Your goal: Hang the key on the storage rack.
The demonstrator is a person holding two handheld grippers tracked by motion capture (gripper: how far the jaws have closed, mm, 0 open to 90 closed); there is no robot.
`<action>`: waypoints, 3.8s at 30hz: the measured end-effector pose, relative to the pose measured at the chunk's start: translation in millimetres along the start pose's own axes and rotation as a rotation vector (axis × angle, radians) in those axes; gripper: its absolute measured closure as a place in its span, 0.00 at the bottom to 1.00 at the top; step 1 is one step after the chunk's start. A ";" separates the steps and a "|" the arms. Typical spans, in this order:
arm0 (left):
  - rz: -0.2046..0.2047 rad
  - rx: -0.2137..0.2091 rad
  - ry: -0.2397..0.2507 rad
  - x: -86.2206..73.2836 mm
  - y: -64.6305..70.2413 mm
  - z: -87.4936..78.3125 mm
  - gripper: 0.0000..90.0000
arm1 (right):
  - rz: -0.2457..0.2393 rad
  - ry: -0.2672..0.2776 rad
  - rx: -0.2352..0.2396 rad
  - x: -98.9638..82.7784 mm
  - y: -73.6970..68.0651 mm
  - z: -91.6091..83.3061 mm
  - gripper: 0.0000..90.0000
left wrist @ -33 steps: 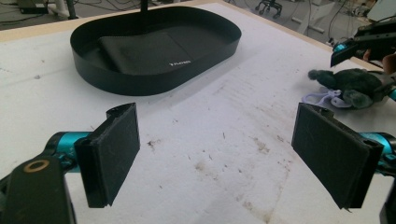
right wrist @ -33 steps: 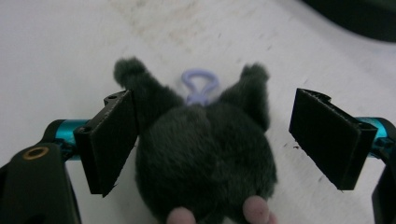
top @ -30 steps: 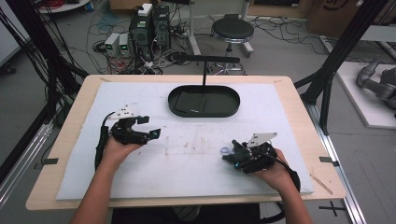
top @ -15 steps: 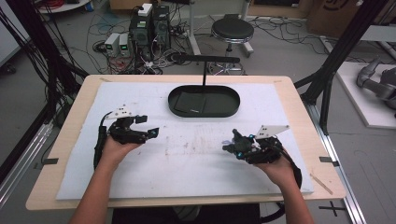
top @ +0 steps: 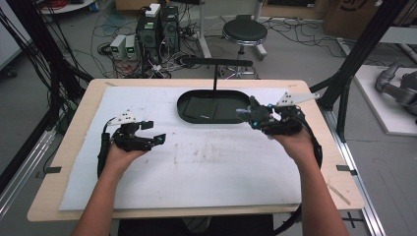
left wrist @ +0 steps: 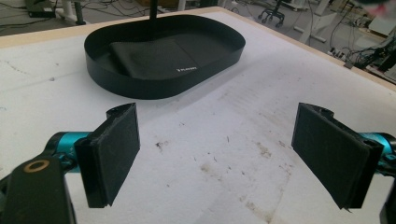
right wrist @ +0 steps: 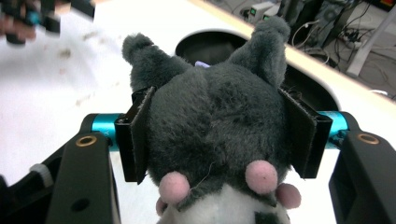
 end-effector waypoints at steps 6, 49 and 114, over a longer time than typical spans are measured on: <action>0.000 0.000 -0.004 -0.2 0.1 0.3 0.17 | 0.015 0.029 -0.050 34.0 24.3 -12.7 0.39; -0.012 0.000 -0.005 -5.4 -4.6 1.4 0.17 | 0.062 -0.136 -0.192 91.7 102.5 31.0 0.38; -0.024 0.001 -0.021 -8.4 -7.9 3.8 0.17 | 0.003 -0.176 -0.255 99.1 76.7 62.7 0.38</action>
Point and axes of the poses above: each handheld gripper's, and its own axes: z roughly forward along the jaws, x roughly out of its top, y roughly to its right, the point moved 3 cm from there along z, roughly forward along the jaws, and after that the axes turned 15 degrees about -y, right-handed, at the moved point
